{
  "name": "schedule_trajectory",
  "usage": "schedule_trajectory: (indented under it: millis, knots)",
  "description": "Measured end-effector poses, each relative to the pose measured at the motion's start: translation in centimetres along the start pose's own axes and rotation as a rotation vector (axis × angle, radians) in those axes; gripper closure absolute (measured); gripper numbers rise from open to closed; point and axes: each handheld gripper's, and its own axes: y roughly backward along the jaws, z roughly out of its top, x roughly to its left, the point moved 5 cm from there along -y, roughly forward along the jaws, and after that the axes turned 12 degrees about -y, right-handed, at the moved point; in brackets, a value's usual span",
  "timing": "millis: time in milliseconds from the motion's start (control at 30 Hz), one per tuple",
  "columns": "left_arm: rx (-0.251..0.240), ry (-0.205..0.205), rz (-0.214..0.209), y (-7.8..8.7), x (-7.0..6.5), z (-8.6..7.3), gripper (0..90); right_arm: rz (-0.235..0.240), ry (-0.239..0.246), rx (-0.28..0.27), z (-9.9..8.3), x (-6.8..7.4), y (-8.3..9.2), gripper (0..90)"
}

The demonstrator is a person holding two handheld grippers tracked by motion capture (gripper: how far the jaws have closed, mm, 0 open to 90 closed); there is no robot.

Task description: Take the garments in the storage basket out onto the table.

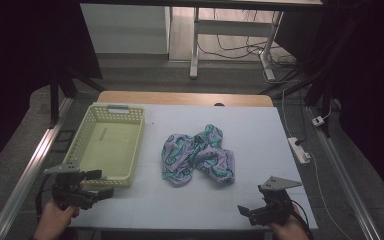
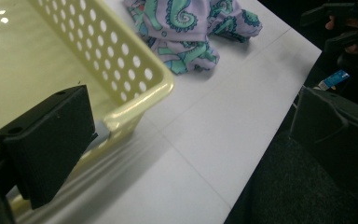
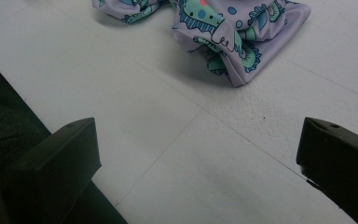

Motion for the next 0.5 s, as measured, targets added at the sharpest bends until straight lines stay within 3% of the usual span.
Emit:
schedule_trajectory:
  millis: [500]
  knots:
    - [-0.014, 0.036, 0.034, 2.2, -0.3, -1.9, 0.0, -0.008, -0.002, -0.001, 0.0, 0.0, 0.0, 0.0]
